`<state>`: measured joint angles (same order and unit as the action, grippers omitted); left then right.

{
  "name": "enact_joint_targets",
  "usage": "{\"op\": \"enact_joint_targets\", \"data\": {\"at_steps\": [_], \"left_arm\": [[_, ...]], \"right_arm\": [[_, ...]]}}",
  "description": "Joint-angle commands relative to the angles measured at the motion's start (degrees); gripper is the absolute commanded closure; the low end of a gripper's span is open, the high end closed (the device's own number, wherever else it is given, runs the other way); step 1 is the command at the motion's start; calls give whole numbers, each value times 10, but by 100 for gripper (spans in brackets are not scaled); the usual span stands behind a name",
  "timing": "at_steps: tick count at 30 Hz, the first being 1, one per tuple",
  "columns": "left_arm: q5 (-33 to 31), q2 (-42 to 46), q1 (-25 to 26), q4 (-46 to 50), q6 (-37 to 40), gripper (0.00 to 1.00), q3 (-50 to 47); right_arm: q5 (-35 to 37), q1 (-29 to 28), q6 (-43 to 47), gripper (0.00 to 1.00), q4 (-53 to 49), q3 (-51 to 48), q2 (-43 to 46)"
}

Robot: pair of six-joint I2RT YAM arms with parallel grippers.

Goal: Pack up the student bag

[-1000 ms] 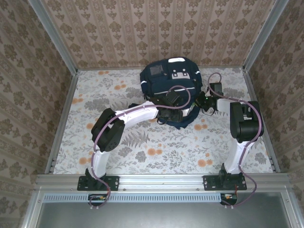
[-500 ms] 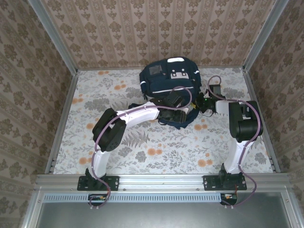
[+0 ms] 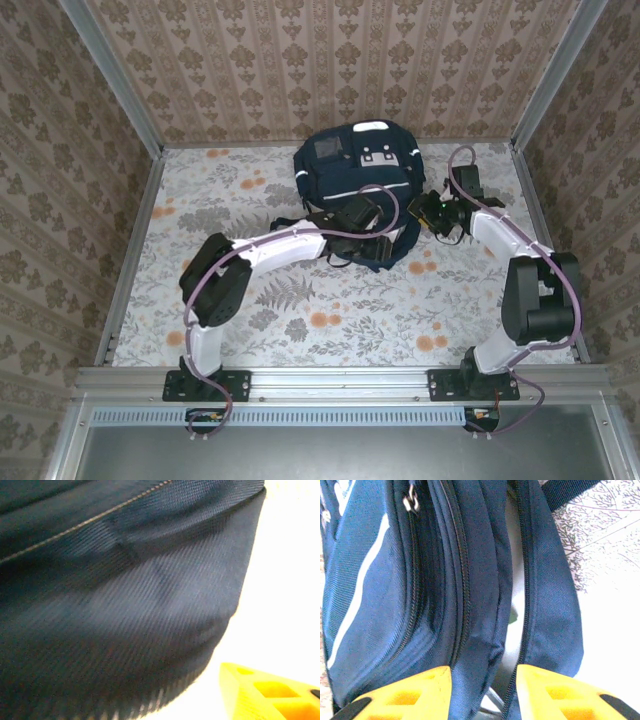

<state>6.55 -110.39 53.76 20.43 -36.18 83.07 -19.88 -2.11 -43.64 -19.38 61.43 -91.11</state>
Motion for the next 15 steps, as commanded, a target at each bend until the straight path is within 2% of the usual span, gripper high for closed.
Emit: {"op": "enact_joint_targets", "data": {"at_steps": [1,6,10,15], "left_arm": [[-26,74,-23,2,-21,41,-31],[-49,163,-72,11,-33,40,-94],[-39,205,-140,10,-36,40,-139],[28,207,-226,-29,-53,41,-179]], "right_arm": [[24,-16,14,59,-70,-1,17],[38,-42,-5,57,-54,-46,77],[49,-82,-17,55,-42,-75,127],[52,-161,-58,48,9,-94,152]]}}
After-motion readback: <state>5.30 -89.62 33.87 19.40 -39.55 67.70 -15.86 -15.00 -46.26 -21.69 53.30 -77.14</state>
